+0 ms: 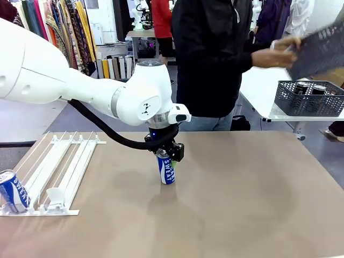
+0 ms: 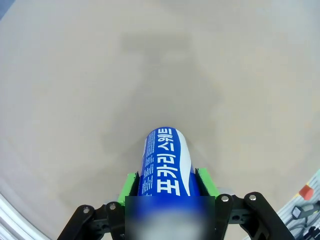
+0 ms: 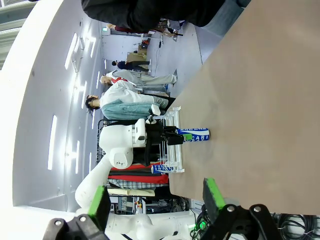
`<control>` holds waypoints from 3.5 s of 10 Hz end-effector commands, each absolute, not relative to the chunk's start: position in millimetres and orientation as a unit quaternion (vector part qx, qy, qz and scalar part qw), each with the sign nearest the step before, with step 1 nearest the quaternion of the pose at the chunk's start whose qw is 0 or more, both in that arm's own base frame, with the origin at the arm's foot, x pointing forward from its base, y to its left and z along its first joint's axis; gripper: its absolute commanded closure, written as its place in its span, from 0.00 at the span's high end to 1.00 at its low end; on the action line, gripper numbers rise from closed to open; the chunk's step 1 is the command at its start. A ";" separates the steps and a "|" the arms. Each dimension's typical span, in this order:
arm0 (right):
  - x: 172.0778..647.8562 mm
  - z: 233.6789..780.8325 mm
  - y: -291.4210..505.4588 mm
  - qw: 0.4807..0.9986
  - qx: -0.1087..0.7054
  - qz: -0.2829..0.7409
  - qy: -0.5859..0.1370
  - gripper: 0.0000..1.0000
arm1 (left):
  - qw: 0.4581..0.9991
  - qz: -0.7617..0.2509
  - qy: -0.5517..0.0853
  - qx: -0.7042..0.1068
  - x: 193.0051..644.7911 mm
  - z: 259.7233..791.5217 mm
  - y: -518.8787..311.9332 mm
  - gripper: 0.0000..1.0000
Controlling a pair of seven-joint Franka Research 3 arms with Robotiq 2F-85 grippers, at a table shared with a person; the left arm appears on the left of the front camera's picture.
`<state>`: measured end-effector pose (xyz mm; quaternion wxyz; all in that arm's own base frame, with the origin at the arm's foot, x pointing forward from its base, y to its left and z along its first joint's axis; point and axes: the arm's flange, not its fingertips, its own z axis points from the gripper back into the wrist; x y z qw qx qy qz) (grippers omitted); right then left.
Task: Retrieve and store the cans from the dispenser.
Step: Pick up one can from the Automatic Can Dispenser and place it in the middle of the table.
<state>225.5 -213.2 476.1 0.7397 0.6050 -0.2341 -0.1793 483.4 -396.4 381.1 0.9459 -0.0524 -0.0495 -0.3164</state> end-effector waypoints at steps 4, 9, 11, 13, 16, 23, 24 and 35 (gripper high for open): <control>226.5 478.2 -213.7 0.734 0.610 -0.170 -0.246 1.00 | 0.937 -0.329 -0.090 -0.083 474.4 429.0 -382.6 1.00; 226.5 478.2 -213.7 0.734 0.610 -0.170 -0.246 1.00 | 0.913 -0.339 -0.106 -0.198 428.1 562.9 -278.4 1.00; 226.5 478.2 -213.7 0.734 0.610 -0.170 -0.246 1.00 | 0.900 -0.306 -0.102 -0.292 413.8 595.0 -162.0 1.00; 226.5 478.2 -213.7 0.734 0.610 -0.170 -0.246 1.00 | 0.881 -0.235 -0.116 -0.395 379.1 598.8 -28.8 1.00; 226.5 478.2 -213.7 0.734 0.610 -0.170 -0.246 1.00 | 0.805 -0.107 -0.185 -0.554 316.0 559.5 145.1 1.00; 226.5 478.2 -213.7 0.734 0.610 -0.170 -0.246 1.00 | 0.773 -0.053 -0.209 -0.597 254.7 512.7 220.9 1.00; 226.5 478.2 -213.7 0.734 0.610 -0.170 -0.246 1.00 | 0.773 -0.053 -0.209 -0.597 254.7 512.7 220.9 1.00; 226.5 478.2 -213.7 0.734 0.610 -0.170 -0.246 1.00 | 0.884 -0.086 -0.132 -0.441 260.7 522.1 167.5 1.00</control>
